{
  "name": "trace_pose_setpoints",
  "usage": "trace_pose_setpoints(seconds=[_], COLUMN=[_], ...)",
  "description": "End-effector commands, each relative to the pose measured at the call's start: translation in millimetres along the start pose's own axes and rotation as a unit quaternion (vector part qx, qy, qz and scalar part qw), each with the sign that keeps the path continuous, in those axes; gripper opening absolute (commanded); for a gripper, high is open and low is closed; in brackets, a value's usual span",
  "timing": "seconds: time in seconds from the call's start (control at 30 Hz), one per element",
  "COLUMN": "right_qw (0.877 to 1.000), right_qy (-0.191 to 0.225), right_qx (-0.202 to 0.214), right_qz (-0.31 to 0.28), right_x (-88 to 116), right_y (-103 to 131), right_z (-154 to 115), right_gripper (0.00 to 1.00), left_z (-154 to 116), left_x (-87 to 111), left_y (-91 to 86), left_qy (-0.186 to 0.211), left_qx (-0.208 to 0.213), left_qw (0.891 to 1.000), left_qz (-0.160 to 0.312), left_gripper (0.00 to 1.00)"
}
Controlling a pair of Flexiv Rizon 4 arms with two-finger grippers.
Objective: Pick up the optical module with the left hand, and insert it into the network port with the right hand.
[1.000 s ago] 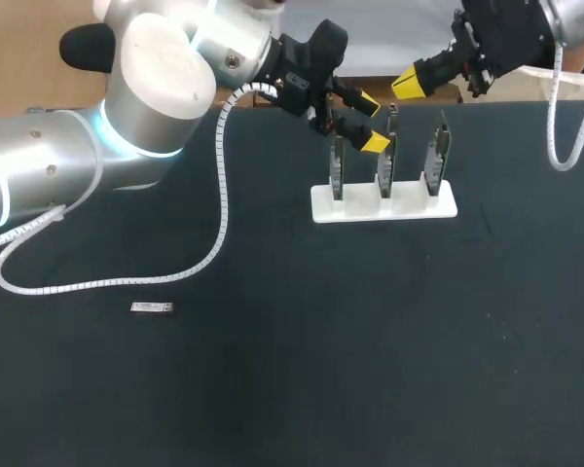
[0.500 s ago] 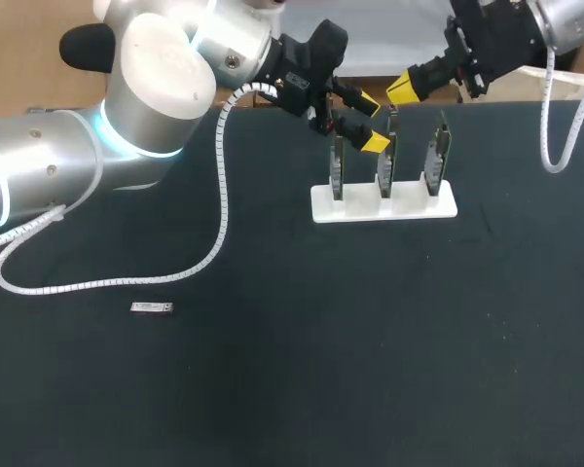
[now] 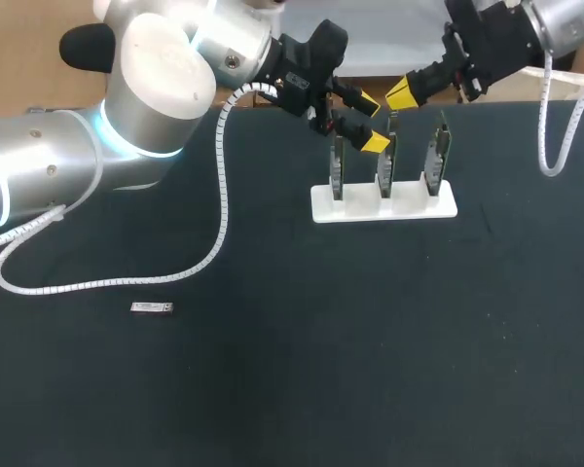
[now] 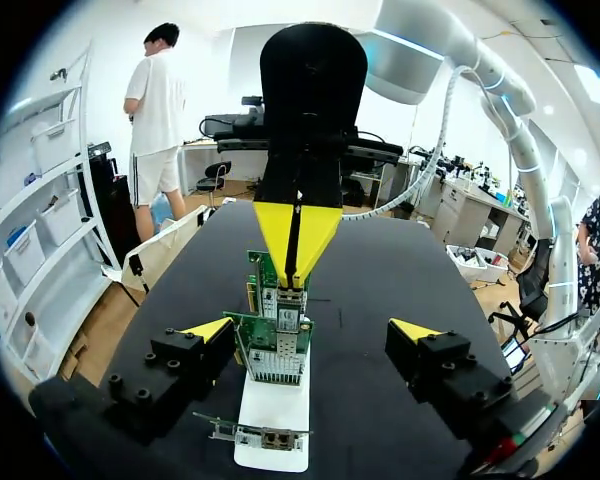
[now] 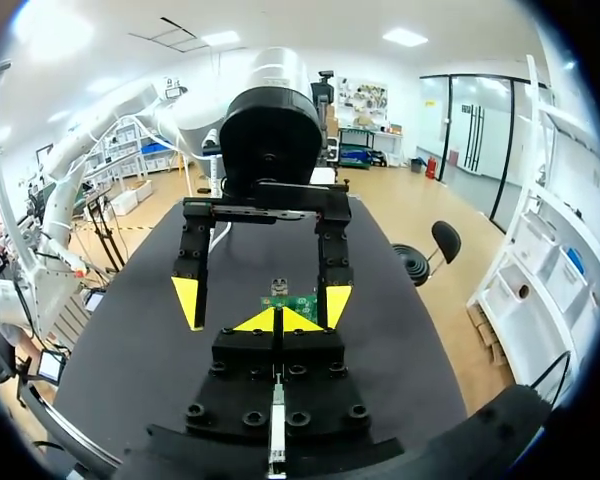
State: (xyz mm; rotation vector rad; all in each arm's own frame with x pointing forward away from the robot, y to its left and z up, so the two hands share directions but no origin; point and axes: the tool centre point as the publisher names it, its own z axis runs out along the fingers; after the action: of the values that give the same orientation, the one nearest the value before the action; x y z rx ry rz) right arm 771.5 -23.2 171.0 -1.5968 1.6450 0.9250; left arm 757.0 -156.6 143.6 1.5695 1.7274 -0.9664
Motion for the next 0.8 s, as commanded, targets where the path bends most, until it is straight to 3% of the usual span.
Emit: trace_pose_setpoints(seconds=[0.03,0.8], right_qw=[1.000,0.999], right_qy=[0.001,0.011], right_qx=[-0.004,-0.016], right_qz=[0.004,0.036], right_x=[2.7,25.6], right_y=[-2.5,0.1], right_z=[1.4,15.2], right_gripper=[0.00,0.00], left_z=[0.3,0.3], left_x=[-0.4,-0.4], left_y=[1.7,1.7], left_qy=[0.001,0.001], left_qx=[0.002,0.002], left_qw=[1.000,1.000], left_qz=[0.000,0.000], left_gripper=[1.00,1.00])
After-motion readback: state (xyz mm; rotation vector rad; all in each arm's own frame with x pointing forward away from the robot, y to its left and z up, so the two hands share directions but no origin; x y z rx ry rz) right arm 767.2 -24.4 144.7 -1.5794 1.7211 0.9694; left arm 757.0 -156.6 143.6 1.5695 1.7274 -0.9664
